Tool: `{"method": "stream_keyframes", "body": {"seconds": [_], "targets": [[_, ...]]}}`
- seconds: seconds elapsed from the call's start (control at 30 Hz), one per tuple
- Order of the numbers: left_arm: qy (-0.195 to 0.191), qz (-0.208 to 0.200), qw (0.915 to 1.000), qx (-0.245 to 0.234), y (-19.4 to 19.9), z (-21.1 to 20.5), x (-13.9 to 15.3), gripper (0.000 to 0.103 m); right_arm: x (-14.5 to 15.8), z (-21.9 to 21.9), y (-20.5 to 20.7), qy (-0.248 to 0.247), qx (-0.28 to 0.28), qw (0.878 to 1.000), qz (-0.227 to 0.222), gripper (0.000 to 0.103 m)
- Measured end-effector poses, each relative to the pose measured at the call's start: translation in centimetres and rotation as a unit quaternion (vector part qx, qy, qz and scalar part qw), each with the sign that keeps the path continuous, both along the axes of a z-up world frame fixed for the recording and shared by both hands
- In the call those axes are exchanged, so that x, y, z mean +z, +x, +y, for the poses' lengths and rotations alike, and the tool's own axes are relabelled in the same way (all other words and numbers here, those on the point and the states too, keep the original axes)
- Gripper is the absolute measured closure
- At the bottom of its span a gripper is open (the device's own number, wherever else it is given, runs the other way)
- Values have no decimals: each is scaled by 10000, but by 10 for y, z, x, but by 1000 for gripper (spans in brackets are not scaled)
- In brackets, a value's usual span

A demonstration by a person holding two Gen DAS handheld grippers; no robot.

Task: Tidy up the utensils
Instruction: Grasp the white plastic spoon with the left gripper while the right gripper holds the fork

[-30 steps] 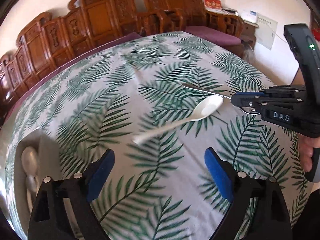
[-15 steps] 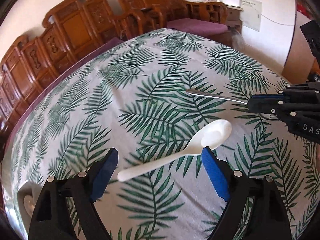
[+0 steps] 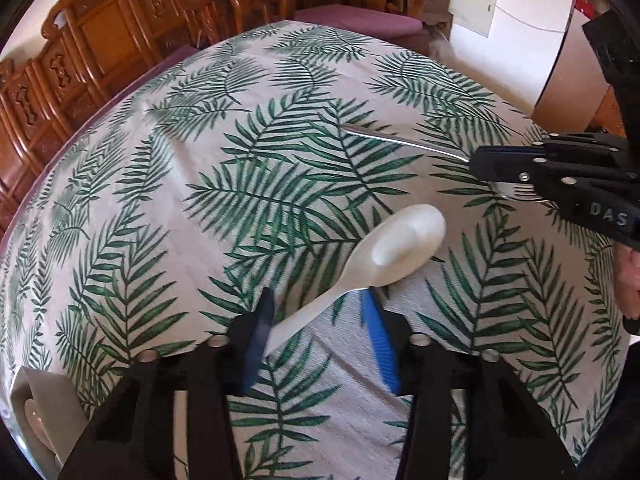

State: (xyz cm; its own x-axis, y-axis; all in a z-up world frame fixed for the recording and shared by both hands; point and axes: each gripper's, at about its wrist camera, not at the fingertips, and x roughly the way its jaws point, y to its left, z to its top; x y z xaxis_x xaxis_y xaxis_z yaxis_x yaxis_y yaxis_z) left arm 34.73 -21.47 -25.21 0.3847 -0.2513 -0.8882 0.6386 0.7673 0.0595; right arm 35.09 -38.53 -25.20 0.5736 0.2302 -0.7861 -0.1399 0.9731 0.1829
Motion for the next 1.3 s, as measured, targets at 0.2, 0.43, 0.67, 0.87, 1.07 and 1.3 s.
{"method": "stream_keyframes", "body": {"seconds": [0.2,0.43,0.67,0.87,1.07,1.3], "targets": [[13,157,9998,-112,-7,-2,1,91,-12,7,1,-193,106,9995,221,94],[-91,347,9991,233,-9,14,2,97,-14,14,3,-415,175,9988,194,93],[-296,310,9975,559,-14,35,10,97,-15,21,8,-654,184,9976,106,92],[-482,125,9961,731,-21,49,27,97,-16,29,14,-884,233,9958,38,94],[-508,-129,9936,997,-26,66,44,97,-15,30,13,-855,167,9961,100,95],[-515,-352,9898,1280,-38,98,66,97,-3,43,2,-642,220,9977,7,95]]}}
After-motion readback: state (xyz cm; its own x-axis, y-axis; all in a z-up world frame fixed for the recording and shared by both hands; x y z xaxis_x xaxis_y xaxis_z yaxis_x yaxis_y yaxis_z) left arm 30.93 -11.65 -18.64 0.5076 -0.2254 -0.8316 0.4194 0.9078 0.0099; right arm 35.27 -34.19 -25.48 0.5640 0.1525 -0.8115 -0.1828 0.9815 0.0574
